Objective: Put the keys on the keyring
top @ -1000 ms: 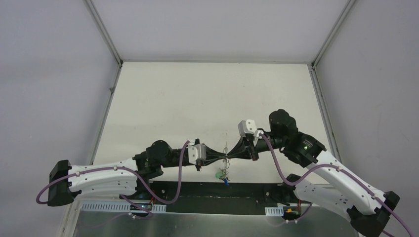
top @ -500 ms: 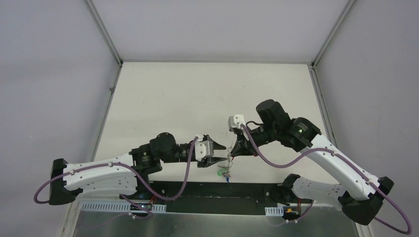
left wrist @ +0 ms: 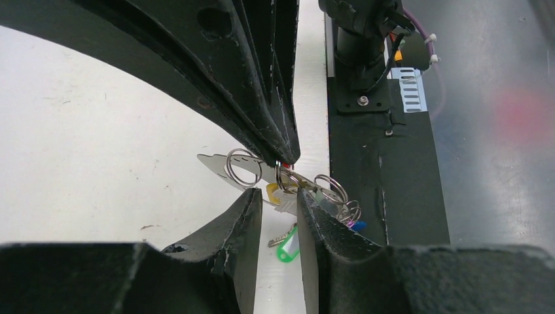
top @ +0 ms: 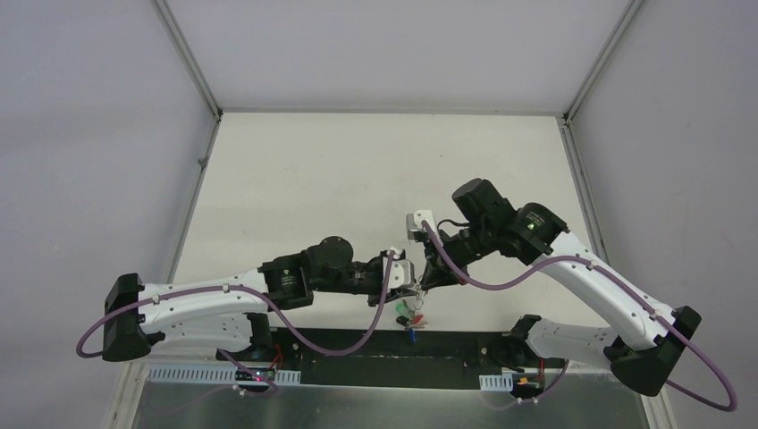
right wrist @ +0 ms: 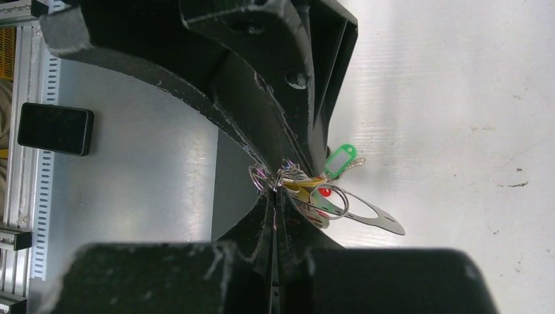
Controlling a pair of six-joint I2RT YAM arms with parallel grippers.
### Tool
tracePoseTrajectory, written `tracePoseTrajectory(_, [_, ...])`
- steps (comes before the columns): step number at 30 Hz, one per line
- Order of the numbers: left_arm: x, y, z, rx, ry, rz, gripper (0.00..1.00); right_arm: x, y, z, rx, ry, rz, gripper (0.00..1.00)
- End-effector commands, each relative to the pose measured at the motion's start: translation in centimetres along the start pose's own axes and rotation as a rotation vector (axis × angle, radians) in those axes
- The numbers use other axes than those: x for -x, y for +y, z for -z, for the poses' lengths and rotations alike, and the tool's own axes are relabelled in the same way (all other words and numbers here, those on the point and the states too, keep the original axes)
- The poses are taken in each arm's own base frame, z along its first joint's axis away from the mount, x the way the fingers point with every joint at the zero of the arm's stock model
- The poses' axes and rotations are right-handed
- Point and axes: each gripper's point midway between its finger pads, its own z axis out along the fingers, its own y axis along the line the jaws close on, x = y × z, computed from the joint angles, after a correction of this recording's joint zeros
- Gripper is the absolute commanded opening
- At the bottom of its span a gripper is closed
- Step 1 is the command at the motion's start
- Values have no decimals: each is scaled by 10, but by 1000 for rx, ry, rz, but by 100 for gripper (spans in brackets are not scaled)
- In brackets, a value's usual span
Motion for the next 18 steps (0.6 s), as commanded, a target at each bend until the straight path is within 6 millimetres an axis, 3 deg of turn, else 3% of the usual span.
tracePoseTrajectory(1, [32,-1,-2,-17,-83,-6,29,19,5,8,4,-63,56,0])
tracePoseTrajectory(5, [36,0,-4,-9,-108,8,31,17,6,6,8,-66,49,0])
tracePoseTrajectory(11, [36,-1,-7,-17,-113,28,15,17,6,6,5,-69,55,0])
tracePoseTrajectory(15, [36,-3,-7,-23,-120,34,0,14,4,6,-1,-64,53,0])
tracePoseTrajectory(18, [36,-2,-6,-18,-121,37,0,14,4,6,-7,-65,55,0])
